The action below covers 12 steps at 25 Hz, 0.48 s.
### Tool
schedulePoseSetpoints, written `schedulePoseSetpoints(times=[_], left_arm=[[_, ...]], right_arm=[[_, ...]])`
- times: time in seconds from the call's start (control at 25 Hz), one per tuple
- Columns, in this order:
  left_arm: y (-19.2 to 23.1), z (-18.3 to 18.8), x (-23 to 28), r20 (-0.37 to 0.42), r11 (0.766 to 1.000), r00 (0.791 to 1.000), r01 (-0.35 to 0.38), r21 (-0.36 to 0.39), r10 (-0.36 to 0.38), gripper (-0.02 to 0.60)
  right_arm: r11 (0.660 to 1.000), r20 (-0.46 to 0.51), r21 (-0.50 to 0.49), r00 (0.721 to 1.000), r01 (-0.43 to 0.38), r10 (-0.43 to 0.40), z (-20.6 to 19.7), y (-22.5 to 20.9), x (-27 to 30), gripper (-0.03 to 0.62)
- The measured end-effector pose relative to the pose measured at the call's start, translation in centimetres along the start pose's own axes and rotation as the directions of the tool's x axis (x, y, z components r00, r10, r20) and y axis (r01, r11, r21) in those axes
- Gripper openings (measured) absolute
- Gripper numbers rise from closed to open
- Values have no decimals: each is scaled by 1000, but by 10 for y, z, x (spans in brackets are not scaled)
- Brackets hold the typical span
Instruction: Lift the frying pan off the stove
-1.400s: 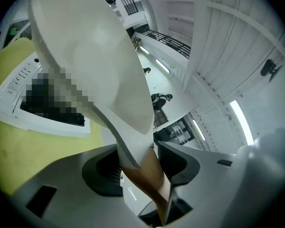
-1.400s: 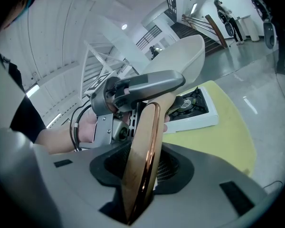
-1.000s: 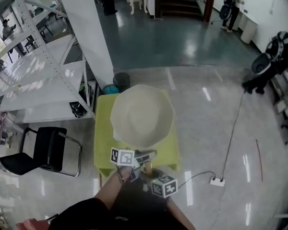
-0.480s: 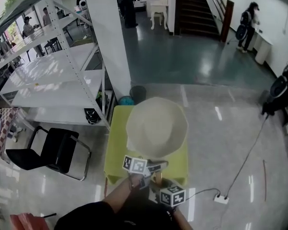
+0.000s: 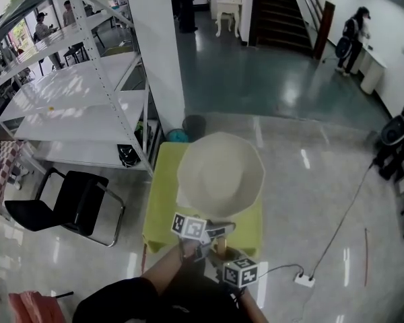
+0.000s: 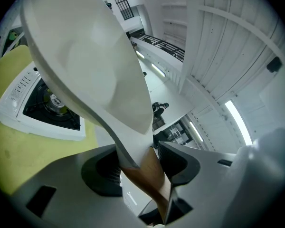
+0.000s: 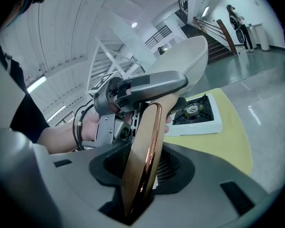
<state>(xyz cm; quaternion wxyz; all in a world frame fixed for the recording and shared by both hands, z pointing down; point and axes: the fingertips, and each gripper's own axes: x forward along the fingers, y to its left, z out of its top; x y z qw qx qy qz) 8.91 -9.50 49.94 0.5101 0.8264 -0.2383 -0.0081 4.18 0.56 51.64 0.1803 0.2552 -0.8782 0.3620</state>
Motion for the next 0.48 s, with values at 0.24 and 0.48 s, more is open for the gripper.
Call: schedulePoseSetpoints(times=[0.24,0.48], left_arm=[[3,6,0,4,1000,1000,14,0,-14,250],[12,15,0,10,1000,1000,12,-7,-12,252]], right_arm=[[1000,3,-16,1000,7,-6,9,1,4,144],[1000,-4,-25,1000,2,-3,17,-3,12,146]])
